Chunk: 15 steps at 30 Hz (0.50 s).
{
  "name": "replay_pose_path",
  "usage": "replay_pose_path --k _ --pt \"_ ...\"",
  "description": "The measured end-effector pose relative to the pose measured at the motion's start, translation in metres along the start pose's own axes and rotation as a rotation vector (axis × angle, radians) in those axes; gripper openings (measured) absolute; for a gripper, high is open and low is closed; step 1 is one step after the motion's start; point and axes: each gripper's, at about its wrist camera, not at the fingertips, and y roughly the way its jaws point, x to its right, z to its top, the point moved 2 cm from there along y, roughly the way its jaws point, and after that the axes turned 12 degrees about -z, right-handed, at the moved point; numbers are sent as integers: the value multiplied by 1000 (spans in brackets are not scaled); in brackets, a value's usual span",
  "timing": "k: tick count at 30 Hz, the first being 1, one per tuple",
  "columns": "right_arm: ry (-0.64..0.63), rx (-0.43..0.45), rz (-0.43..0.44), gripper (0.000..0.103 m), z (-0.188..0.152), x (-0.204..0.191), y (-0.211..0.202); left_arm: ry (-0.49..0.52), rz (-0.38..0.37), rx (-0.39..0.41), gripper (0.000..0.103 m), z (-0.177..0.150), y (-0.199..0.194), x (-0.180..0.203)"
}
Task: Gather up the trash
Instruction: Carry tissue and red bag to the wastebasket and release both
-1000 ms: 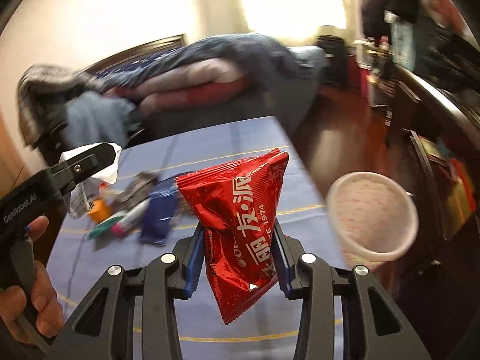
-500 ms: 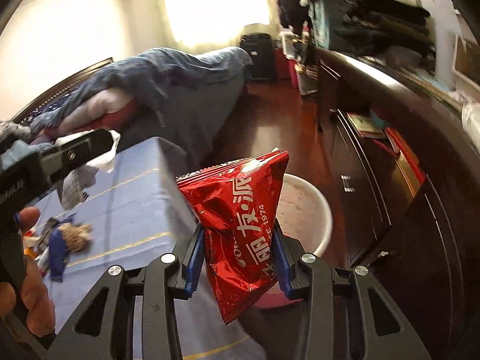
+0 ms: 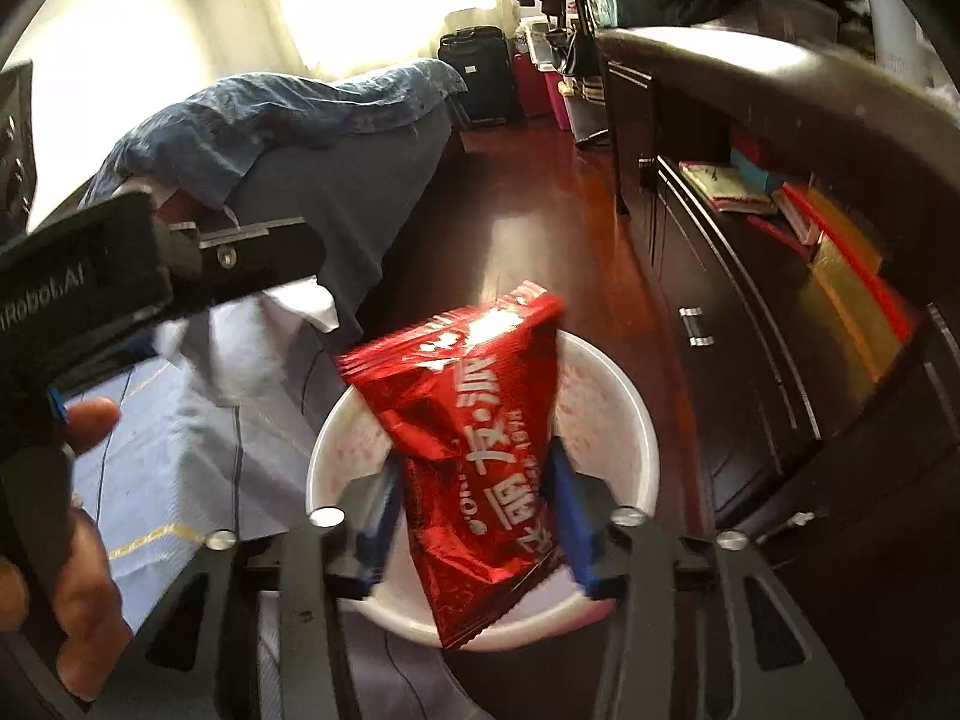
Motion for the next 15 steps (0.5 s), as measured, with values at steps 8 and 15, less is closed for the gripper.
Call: replay_pose_path --k 8,15 --pt "24 4 -8 67 3 6 12 -44 -20 40 99 6 -5 -13" --pt "-13 11 -54 71 -1 -5 -1 -66 -12 75 99 3 -36 -16"
